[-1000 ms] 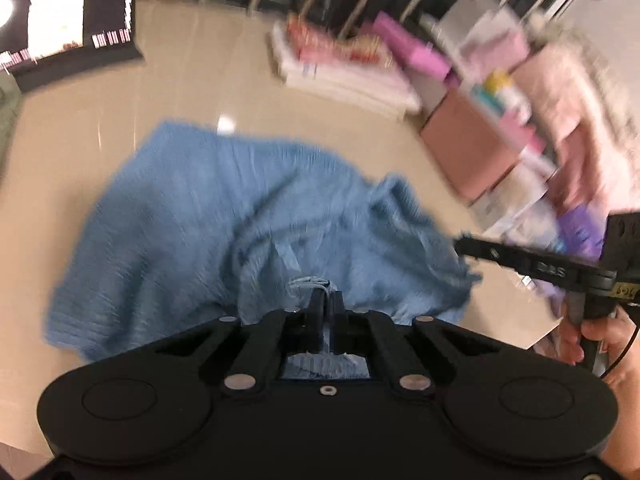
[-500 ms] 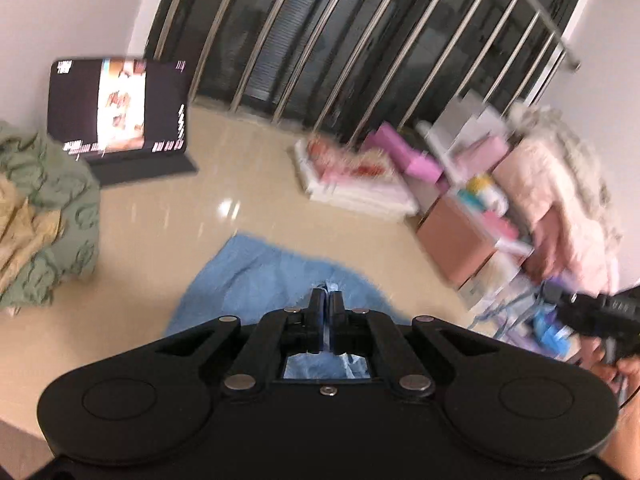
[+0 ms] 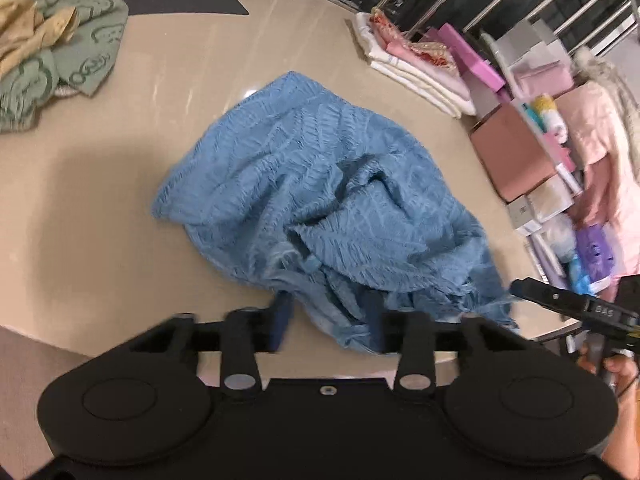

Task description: Fold clothes

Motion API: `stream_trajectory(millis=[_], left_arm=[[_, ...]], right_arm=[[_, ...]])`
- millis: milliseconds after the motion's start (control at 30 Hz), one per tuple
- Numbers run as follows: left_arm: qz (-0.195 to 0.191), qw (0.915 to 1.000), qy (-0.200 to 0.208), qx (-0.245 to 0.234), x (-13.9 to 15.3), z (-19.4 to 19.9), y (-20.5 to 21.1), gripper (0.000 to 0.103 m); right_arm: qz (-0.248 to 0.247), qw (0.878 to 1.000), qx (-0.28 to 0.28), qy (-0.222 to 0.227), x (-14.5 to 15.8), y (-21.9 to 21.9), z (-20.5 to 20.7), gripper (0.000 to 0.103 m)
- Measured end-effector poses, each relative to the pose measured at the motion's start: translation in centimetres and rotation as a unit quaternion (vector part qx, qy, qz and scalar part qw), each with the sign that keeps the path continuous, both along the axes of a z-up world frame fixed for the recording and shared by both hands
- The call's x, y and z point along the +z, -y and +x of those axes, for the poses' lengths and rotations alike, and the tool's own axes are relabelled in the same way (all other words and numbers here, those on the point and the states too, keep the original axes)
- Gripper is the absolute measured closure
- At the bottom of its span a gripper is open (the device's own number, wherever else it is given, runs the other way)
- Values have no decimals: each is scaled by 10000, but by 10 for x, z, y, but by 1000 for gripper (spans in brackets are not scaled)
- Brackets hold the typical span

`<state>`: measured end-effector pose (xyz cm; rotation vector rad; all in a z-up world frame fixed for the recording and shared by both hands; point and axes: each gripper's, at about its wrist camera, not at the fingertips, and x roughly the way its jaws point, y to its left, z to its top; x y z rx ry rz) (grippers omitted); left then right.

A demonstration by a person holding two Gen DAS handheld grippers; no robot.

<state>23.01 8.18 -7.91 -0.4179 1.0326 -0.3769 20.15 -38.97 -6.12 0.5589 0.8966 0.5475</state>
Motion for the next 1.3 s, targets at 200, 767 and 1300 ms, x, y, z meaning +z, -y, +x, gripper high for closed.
stream_trajectory(millis=[200, 767, 1300], left_arm=[[-264, 9993, 88, -241, -10, -28, 5, 54], [117, 9991, 385, -94, -19, -97, -7, 42], [155, 9977, 650, 101, -7, -114, -15, 41]], right_arm=[[-412, 9989, 157, 181, 0, -8, -10, 58], [-2983, 9312, 1182, 1731, 15, -89, -31, 52], [-3984, 8717, 2329, 1649, 36, -112, -6, 57]])
